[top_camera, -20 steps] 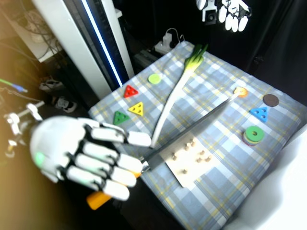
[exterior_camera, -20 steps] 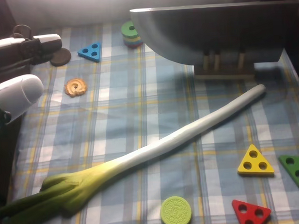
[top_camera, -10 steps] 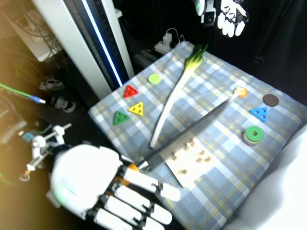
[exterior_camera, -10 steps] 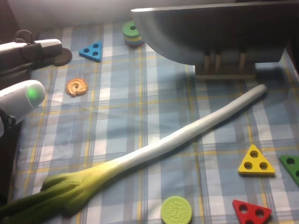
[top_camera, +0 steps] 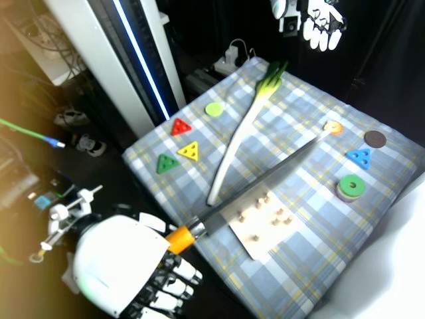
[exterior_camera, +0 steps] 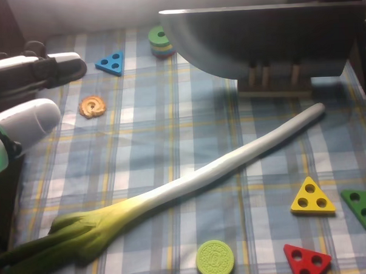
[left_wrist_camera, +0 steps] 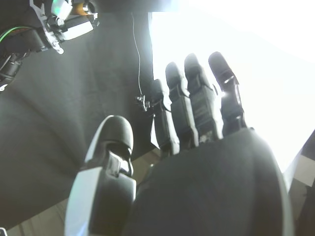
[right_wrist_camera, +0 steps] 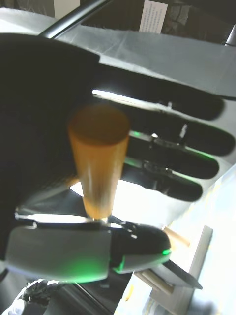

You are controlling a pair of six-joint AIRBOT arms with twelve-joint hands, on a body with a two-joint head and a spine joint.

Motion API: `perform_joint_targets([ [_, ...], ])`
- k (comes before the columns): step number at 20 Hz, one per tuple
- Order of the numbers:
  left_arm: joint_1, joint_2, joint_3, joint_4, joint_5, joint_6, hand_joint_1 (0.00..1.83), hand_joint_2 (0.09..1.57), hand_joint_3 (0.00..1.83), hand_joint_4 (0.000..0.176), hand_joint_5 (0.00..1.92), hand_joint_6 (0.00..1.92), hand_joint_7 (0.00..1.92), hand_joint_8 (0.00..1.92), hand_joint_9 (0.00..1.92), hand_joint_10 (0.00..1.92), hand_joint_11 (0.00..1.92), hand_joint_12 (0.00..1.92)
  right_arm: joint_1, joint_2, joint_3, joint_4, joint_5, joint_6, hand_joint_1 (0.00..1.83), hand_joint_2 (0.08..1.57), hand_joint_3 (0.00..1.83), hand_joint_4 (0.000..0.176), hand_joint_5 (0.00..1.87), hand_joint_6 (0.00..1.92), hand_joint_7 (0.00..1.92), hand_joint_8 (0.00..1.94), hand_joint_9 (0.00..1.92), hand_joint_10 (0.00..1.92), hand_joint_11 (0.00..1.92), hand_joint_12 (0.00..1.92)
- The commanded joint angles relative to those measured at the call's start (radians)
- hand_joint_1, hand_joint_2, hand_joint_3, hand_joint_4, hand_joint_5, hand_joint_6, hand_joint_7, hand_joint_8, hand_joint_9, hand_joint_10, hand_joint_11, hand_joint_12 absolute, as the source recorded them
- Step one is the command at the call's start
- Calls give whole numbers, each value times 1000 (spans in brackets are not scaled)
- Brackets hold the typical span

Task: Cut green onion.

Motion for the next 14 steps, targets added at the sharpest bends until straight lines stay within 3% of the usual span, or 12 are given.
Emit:
perform_joint_targets([
  [1, -10, -1, 4, -7, -122, -10, 331, 1401, 0, 90, 545, 3, 555, 2, 470, 5, 0, 849, 16, 9, 0, 12, 140, -1, 713, 994, 0, 0, 746, 0, 828, 0, 816, 61, 441, 926],
  [2, -10, -1, 4, -7, -120, -10, 339, 1398, 0, 95, 555, 4, 550, 1, 479, 6, 0, 882, 20, 9, -2, 8, 142, -1, 688, 983, 0, 5, 692, 0, 755, 0, 746, 17, 350, 887],
  [3, -10, -2, 4, -7, -119, -10, 376, 1393, 0, 87, 573, 5, 544, 0, 471, 1, 0, 843, 25, 8, -2, 2, 141, -1, 709, 974, 0, 36, 660, 0, 711, 0, 698, 3, 275, 938],
  [4, -10, -3, 5, -7, -119, -10, 417, 1385, 0, 76, 592, 8, 542, 0, 467, 0, 0, 839, 28, 5, -2, -1, 141, -1, 716, 970, 0, 41, 646, 0, 694, 0, 680, 0, 231, 971],
  [5, -10, -4, 5, -7, -119, -11, 425, 1387, 0, 77, 586, 4, 539, 0, 462, 0, 0, 836, 30, 1, 0, -1, 141, -1, 747, 971, 0, 19, 646, 0, 689, 0, 669, 0, 227, 946],
  [7, -10, -5, 5, -7, -119, -13, 463, 1379, 0, 69, 600, 4, 561, 5, 472, 3, 0, 853, 30, -2, 4, -1, 139, -1, 715, 966, 0, 2, 686, 16, 737, 19, 734, 27, 309, 976],
  [9, -10, -7, 5, -9, -118, -14, 472, 1391, 3, 59, 592, 0, 558, 2, 470, 1, 0, 857, 30, -2, 4, 0, 139, -1, 728, 970, 0, 0, 821, 36, 926, 79, 936, 151, 444, 1364],
  [10, -10, -8, 5, -10, -116, -14, 455, 1412, 8, 49, 588, 0, 568, 4, 472, 2, 0, 868, 30, -4, 4, 0, 139, -1, 749, 991, 0, 0, 911, 60, 965, 297, 811, 799, 517, 1568],
  [11, -11, -9, 6, -10, -114, -14, 449, 1424, 7, 43, 583, 0, 567, 2, 471, 1, 0, 880, 31, -7, 4, 0, 140, -1, 750, 992, 0, 0, 968, 147, 840, 823, 719, 1259, 558, 1728],
  [12, -11, -11, 8, -11, -111, -14, 432, 1434, 7, 40, 572, 0, 578, 4, 475, 2, 0, 884, 32, -14, 8, 0, 140, -1, 765, 1001, 0, 20, 834, 688, 723, 1249, 675, 1556, 588, 1877],
  [13, -12, -11, 8, -11, -110, -14, 434, 1440, 5, 31, 577, 2, 594, 6, 486, 4, 0, 906, 33, -19, 11, 1, 140, -1, 753, 1007, 1, 61, 729, 1353, 715, 1668, 739, 1848, 758, 1912],
  [14, -12, -11, 8, -11, -109, -14, 457, 1445, 3, 31, 581, 2, 606, 7, 486, 3, 0, 915, 35, -25, 15, 1, 140, -1, 762, 1040, 5, 71, 711, 1788, 770, 1886, 822, 1906, 882, 1919],
])
